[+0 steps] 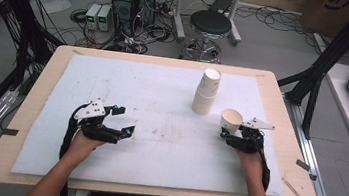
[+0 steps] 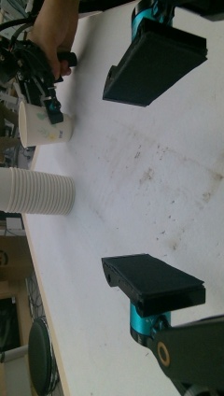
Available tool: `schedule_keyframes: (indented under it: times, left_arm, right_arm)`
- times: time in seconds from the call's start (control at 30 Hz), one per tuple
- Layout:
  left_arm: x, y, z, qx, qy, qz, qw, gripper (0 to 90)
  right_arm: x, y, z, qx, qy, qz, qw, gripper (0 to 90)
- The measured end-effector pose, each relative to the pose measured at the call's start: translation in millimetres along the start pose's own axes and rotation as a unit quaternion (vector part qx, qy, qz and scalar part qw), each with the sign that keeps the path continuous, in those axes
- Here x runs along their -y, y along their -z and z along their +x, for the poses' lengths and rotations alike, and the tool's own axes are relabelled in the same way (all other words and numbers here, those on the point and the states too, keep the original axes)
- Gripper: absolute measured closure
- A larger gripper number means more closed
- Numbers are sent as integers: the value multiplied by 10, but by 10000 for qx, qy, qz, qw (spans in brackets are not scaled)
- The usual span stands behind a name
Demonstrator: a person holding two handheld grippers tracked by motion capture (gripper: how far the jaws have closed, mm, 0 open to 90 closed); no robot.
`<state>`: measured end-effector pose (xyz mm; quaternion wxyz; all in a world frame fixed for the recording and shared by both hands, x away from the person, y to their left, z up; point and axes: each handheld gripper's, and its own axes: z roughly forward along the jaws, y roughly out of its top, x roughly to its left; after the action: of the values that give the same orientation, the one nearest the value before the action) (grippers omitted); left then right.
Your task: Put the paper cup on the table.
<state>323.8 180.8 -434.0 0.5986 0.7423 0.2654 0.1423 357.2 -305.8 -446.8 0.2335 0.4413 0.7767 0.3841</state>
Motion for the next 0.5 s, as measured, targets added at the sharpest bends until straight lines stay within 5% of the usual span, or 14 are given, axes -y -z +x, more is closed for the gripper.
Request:
schedule_keyframes:
  times: [0.13,0.3,0.5]
  left_arm:
    - [3,5,6,-9,16,9,10000,171]
    - [4,9,12,-77,3,18,10000,171]
    - [1,61,55,-210,130,-113,9996,162]
  right_arm:
    - [35,29,-18,-21,92,72,9999,319]
    - [48,90,-50,-113,-212,96,9997,209]
    - [48,300,21,-176,-73,277,9994,199]
